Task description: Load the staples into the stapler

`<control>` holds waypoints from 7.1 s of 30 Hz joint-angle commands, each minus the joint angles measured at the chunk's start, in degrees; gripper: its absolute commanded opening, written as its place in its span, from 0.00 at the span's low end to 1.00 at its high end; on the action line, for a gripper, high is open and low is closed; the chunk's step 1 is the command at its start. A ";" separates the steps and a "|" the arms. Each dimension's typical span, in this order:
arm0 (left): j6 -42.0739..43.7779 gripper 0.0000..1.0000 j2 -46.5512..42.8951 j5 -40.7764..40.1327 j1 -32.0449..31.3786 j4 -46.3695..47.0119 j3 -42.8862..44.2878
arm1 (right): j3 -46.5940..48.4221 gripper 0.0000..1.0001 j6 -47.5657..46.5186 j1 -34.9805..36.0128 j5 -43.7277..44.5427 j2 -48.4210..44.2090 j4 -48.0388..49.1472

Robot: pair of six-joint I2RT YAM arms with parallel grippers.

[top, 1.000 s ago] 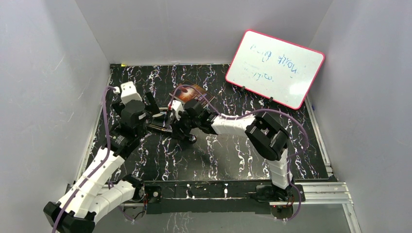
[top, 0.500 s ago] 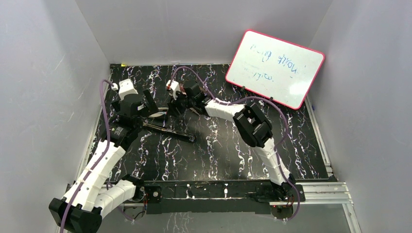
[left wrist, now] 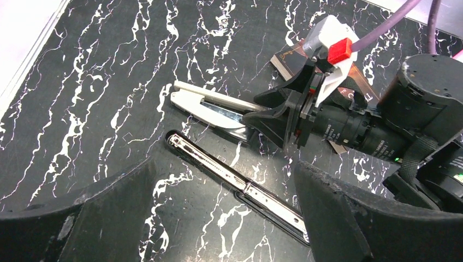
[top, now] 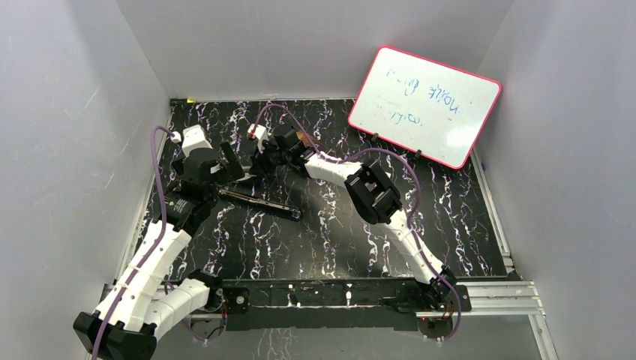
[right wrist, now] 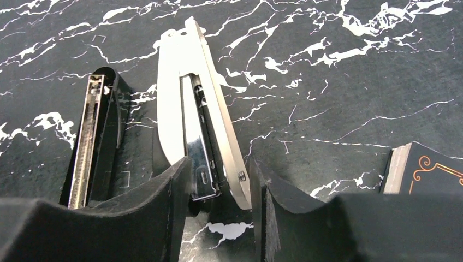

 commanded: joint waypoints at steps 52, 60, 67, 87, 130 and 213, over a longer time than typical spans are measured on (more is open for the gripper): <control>36.06 0.94 -6.17 49.38 0.45 30.30 -14.83 | -50.07 0.00 13.93 -11.78 -1.35 -41.84 -1.65; 44.94 0.89 1.21 63.57 -1.86 30.39 -16.31 | -65.91 0.00 14.42 -15.19 0.36 -56.11 -6.06; 63.00 0.98 13.86 39.31 -29.72 41.66 -21.33 | -77.20 0.00 27.06 -24.61 -9.37 -64.82 -0.68; 77.20 0.30 44.07 27.28 -38.90 75.57 -17.43 | -78.90 0.00 30.63 -28.80 -17.80 -68.68 -2.45; 14.32 0.00 29.17 17.61 -39.42 44.51 -0.35 | -87.95 0.63 47.00 -25.09 19.81 -96.29 19.53; 4.44 0.67 -5.65 18.20 -38.82 46.94 -33.59 | -76.16 0.00 55.90 -35.50 8.19 -84.65 18.93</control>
